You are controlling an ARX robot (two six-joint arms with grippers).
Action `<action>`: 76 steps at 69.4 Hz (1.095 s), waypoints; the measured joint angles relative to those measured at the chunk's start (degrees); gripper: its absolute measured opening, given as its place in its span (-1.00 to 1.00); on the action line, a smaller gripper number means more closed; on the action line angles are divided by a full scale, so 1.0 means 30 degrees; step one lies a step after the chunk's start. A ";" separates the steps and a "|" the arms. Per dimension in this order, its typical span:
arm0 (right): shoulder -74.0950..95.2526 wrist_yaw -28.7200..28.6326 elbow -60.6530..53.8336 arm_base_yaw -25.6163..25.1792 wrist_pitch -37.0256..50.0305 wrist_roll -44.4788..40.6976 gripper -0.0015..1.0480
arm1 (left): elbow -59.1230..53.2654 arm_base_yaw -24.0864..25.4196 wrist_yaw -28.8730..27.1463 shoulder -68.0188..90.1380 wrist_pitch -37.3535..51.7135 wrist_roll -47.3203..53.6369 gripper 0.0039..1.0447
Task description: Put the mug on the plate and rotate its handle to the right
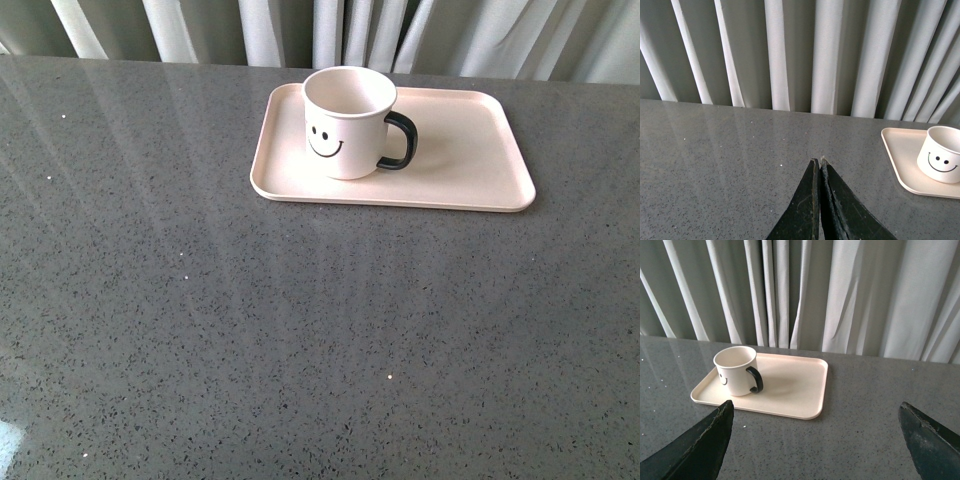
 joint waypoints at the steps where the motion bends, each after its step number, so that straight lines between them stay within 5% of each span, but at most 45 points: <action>1: 0.0000 0.0000 0.0000 0.0000 0.0000 0.0000 0.82 | 0.0000 0.0000 0.0000 -0.0080 -0.0073 0.0000 -0.98; 39: 0.0000 0.0000 0.0000 0.0000 0.0000 0.0000 0.82 | 0.0000 0.0000 0.0000 -0.3832 -0.3796 0.0000 -0.98; 46: 0.0000 0.0007 0.0000 0.0000 0.0000 0.0000 0.82 | 0.0007 0.0000 0.0000 -0.6390 -0.6878 0.0000 -0.98; 63: 0.0000 0.0000 0.0000 0.0000 0.0000 0.0000 0.82 | 0.0007 0.0007 -0.0007 -0.6776 -0.7089 -0.0007 -0.97; 76: 0.0000 0.0000 0.0000 0.0000 0.0000 0.0000 0.82 | 0.0007 0.0007 0.0000 -0.6776 -0.7089 0.0000 -0.34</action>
